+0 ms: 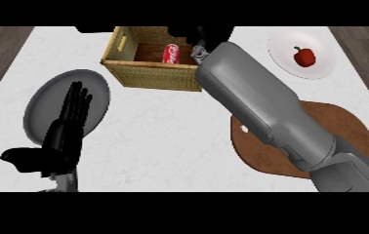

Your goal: Pick the can from the cutting board and place it in the basket

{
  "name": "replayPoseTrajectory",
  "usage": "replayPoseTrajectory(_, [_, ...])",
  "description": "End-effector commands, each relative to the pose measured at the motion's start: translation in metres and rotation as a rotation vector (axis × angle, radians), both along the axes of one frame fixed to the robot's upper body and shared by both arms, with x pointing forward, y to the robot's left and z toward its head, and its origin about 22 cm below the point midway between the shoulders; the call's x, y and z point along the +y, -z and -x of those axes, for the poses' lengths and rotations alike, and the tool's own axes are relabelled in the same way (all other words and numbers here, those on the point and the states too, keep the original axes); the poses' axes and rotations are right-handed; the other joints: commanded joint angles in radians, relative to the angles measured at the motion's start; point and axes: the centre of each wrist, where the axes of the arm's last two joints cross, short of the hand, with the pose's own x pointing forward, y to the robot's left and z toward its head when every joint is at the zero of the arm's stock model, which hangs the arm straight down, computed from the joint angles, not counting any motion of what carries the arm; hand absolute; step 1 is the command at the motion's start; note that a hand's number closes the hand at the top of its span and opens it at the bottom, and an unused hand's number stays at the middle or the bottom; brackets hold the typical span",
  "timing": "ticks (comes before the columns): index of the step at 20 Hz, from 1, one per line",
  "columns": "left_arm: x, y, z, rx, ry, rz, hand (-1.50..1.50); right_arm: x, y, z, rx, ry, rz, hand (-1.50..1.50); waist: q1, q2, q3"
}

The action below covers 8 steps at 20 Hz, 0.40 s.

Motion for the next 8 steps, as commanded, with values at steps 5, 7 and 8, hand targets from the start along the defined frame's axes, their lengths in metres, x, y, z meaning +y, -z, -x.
replayPoseTrajectory(5, [0.014, 0.002, 0.003, 0.004, -0.003, -0.005, 0.00, -0.051, -0.034, 0.044, -0.039, -0.024, -0.188, -1.50, -0.019, -0.003, 0.000])
replayPoseTrajectory(7, [0.001, 0.004, 0.007, 0.009, -0.008, 0.010, 0.00, -0.057, -0.025, 0.062, -0.031, -0.034, -0.225, -1.50, -0.009, 0.000, 0.000])
replayPoseTrajectory(8, [-0.004, 0.005, -0.001, 0.011, -0.024, -0.001, 0.00, -0.049, -0.031, 0.078, -0.051, -0.057, -0.227, -1.50, -0.021, -0.003, 0.000])
